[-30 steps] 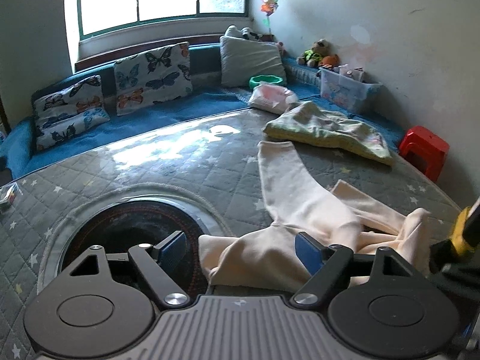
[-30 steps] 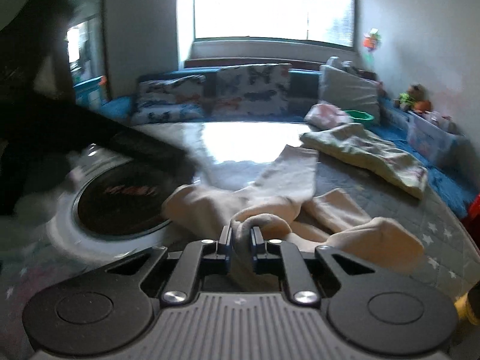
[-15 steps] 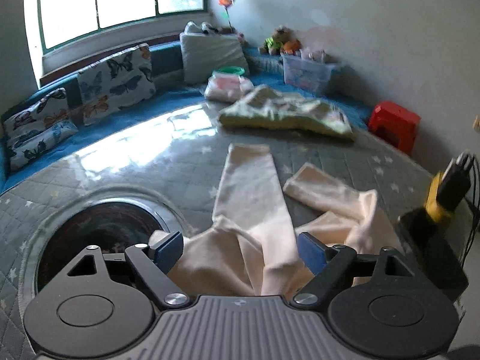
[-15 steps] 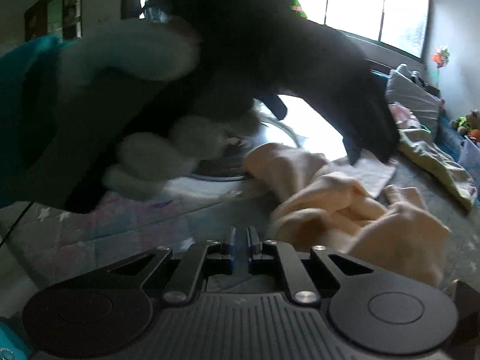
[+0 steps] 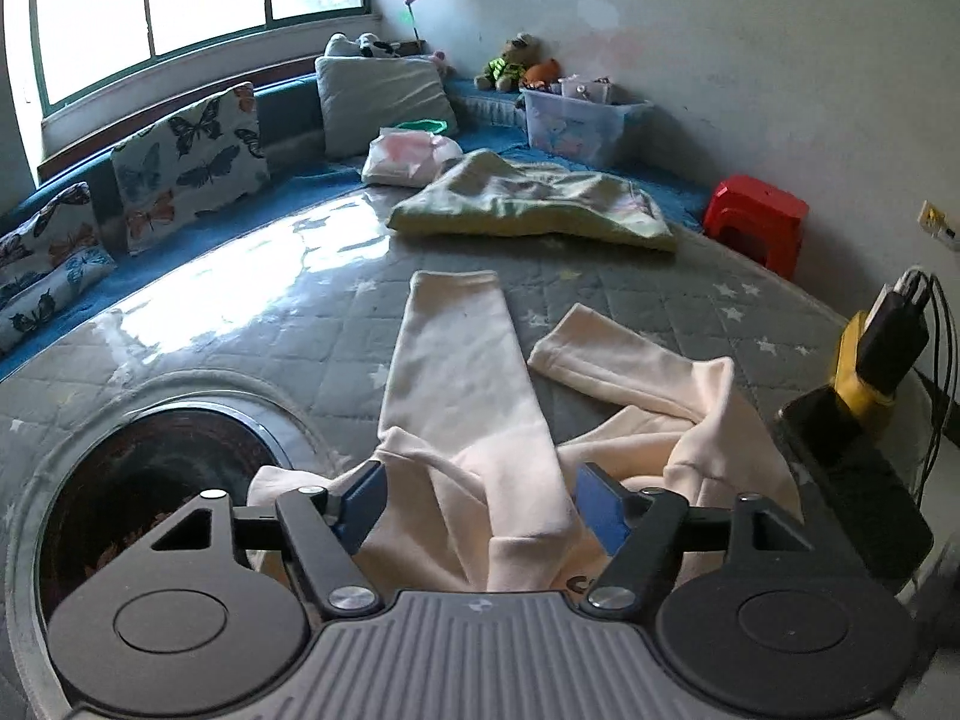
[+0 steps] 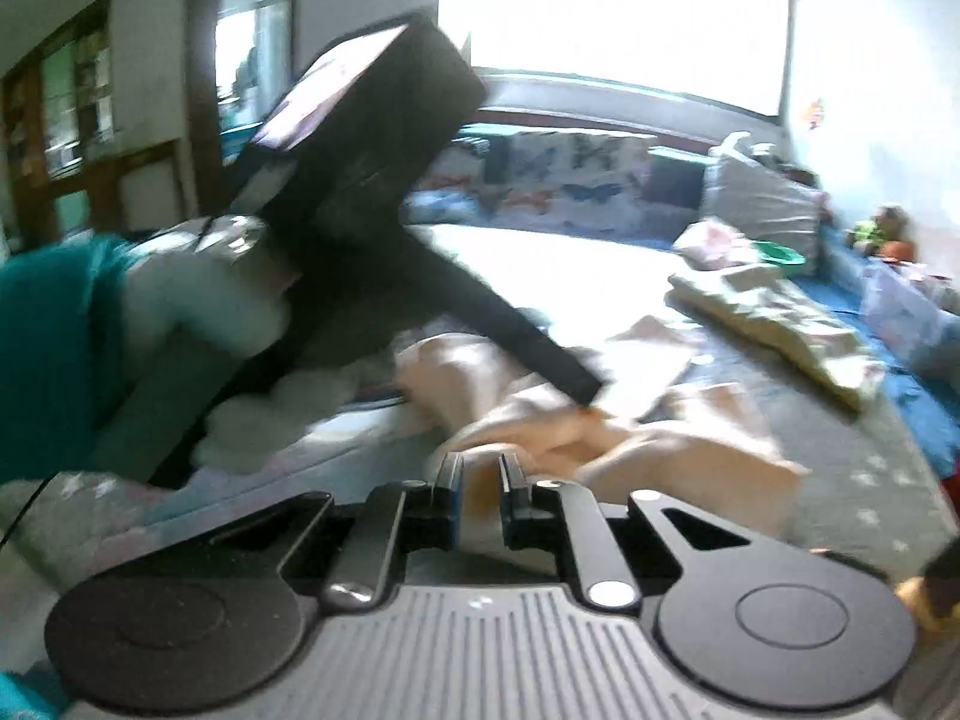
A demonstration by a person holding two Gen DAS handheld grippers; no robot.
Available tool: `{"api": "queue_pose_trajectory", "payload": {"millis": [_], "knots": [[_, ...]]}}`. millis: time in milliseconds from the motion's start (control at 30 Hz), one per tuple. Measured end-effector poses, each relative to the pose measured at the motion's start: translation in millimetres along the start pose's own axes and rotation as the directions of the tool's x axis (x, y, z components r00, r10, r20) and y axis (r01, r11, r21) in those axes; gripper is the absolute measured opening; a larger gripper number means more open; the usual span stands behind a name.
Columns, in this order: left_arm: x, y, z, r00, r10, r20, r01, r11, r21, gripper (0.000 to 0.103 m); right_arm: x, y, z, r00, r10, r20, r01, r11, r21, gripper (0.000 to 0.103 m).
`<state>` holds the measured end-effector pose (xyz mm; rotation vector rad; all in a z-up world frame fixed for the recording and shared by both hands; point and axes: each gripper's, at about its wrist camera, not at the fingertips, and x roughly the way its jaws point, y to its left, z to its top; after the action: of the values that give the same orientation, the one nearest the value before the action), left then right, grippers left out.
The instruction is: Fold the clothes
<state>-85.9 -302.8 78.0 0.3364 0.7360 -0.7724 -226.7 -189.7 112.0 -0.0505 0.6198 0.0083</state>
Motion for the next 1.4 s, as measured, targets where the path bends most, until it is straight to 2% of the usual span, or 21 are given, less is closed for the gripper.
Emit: {"api": "queue_pose_trajectory", "payload": {"millis": [67,133,167,200,300,333,500,567,633,667,733,933,1100,1267,1400], "knots": [[6,-1,-2,1.0,0.002,-0.013,-0.002,1.0,0.006,0.07,0,-16,5,0.999,-0.044,0.004,0.044,0.999,0.031,0.014],[10,0,-4,0.999,-0.002,-0.032,0.002,1.0,0.002,0.049,-2,-29,5,0.997,-0.074,-0.001,0.074,0.995,0.067,0.019],[12,1,-5,0.999,-0.005,-0.042,0.005,1.0,0.0,0.029,-2,-40,6,0.996,-0.086,-0.004,0.086,0.993,0.085,0.021],[12,3,-6,0.999,-0.013,-0.048,0.013,1.0,-0.009,0.018,-1,-46,8,0.996,-0.094,-0.001,0.093,0.991,0.099,0.025],[6,8,-9,0.999,-0.029,-0.041,0.028,0.999,-0.028,0.01,8,-62,8,0.992,-0.124,-0.001,0.123,0.985,0.121,0.035],[3,9,-10,0.999,-0.03,-0.034,0.029,0.999,-0.03,0.009,13,-66,9,0.992,-0.123,-0.012,0.123,0.983,0.135,0.04],[-12,18,-15,0.999,-0.033,-0.007,0.032,0.998,-0.059,0.008,46,-84,6,0.99,-0.123,-0.073,0.135,0.973,0.187,0.042],[-18,23,-19,0.999,-0.032,0.001,0.032,0.997,-0.073,0.007,54,-84,-1,0.988,-0.121,-0.097,0.137,0.973,0.188,0.036],[-24,30,-23,0.999,-0.032,0.006,0.033,0.995,-0.092,0.007,54,-79,-8,0.985,-0.134,-0.11,0.15,0.975,0.163,0.019],[-27,34,-26,1.0,-0.03,0.006,0.03,0.994,-0.103,0.007,54,-76,-11,0.983,-0.14,-0.116,0.157,0.976,0.15,0.015],[-34,41,-31,1.0,-0.028,0.007,0.028,0.992,-0.125,0.007,45,-73,-15,0.983,-0.146,-0.11,0.161,0.978,0.132,0.01],[-62,58,-52,0.999,-0.023,0.028,0.028,0.983,-0.181,0.007,4,-65,-27,0.983,-0.16,-0.085,0.168,0.981,0.098,0.008],[-93,65,-82,0.999,-0.036,0.036,0.043,0.977,-0.21,0.007,-32,-54,-42,0.984,-0.154,-0.091,0.163,0.981,0.101,0.007],[-114,71,-116,0.998,-0.061,0.004,0.06,0.974,-0.22,0.007,-51,-39,-65,0.985,-0.078,-0.156,0.099,0.987,0.13,0.008],[-125,71,-133,0.998,-0.054,-0.021,0.049,0.984,-0.173,0.011,-54,-25,-76,0.977,0.012,-0.213,0.017,0.991,0.136,0.01]]}}
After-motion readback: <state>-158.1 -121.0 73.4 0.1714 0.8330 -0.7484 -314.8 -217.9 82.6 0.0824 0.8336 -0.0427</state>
